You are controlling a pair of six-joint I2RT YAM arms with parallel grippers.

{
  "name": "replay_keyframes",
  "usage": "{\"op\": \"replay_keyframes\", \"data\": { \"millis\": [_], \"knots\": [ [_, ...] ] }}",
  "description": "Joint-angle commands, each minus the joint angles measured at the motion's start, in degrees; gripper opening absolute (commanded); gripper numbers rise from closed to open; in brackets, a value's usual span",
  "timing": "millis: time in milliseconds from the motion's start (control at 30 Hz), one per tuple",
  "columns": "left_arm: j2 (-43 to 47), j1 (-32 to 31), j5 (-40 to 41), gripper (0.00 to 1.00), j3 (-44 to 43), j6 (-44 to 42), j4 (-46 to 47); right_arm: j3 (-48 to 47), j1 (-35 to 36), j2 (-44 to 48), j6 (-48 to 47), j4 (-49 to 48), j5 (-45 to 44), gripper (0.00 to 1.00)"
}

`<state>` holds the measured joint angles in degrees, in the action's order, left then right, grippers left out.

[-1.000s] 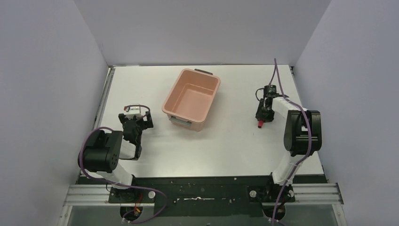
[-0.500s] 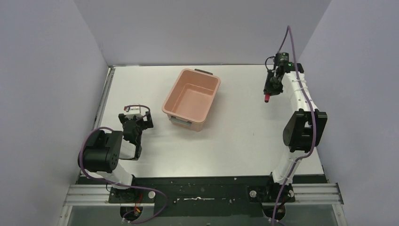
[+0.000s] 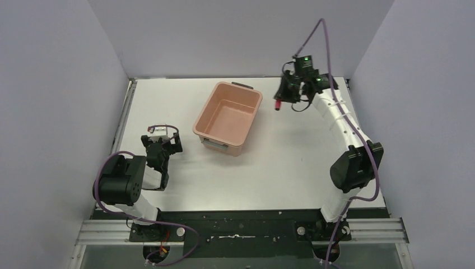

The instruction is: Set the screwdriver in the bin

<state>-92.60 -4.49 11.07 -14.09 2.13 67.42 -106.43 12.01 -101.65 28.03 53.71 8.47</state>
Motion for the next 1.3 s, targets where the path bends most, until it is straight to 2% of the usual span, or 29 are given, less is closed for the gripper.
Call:
{"op": "replay_keyframes", "data": {
  "millis": [0, 133, 333, 667, 733, 800, 833, 900, 933, 1167, 1267],
  "knots": [
    [0.29, 0.18, -0.49, 0.97, -0.5, -0.43, 1.82, 0.93, 12.1, 0.77, 11.38, -19.76, 4.4, 0.0],
    [0.35, 0.18, -0.45, 0.97, -0.5, -0.4, 1.82, -5.41, 17.48, -6.29, 11.87, -19.84, 2.0, 0.0],
    [0.31, 0.18, -0.5, 0.97, -0.5, -0.44, 1.88, -7.41, 24.68, -15.71, 9.87, -19.91, -6.64, 0.0],
    [0.3, 0.19, -0.46, 0.97, -0.5, -0.41, 1.83, -10.95, 28.12, -30.45, 6.12, -16.56, -16.89, 0.0],
    [0.29, 0.18, -0.44, 0.97, -0.5, -0.46, 1.78, -10.89, 28.16, -32.03, 5.83, -16.71, -17.48, 0.04],
    [0.36, 0.18, -0.44, 0.97, -0.5, -0.44, 1.81, -10.84, 28.17, -33.25, 5.65, -16.58, -17.85, 0.13],
    [0.28, 0.18, -0.46, 0.97, -0.5, -0.4, 1.85, -10.82, 28.16, -33.71, 5.68, -16.45, -17.96, 0.19],
    [0.29, 0.18, -0.44, 0.97, -0.5, -0.39, 1.84, -10.79, 28.2, -34.0, 5.63, -16.04, -18.26, 0.39],
    [0.31, 0.18, -0.44, 0.97, -0.5, -0.42, 1.85, -10.73, 28.18, -33.85, 5.69, -16.01, -18.43, 0.43],
    [0.36, 0.18, -0.44, 0.97, -0.5, -0.39, 1.83, -13.38, 28.71, -29.05, 3.86, -16.51, -20.59, 0.5],
    [0.3, 0.18, -0.44, 0.97, -0.5, -0.45, 1.83, -15.23, 29.26, -26.12, 2.43, -16.48, -21.81, 0.58]
  ]
}}
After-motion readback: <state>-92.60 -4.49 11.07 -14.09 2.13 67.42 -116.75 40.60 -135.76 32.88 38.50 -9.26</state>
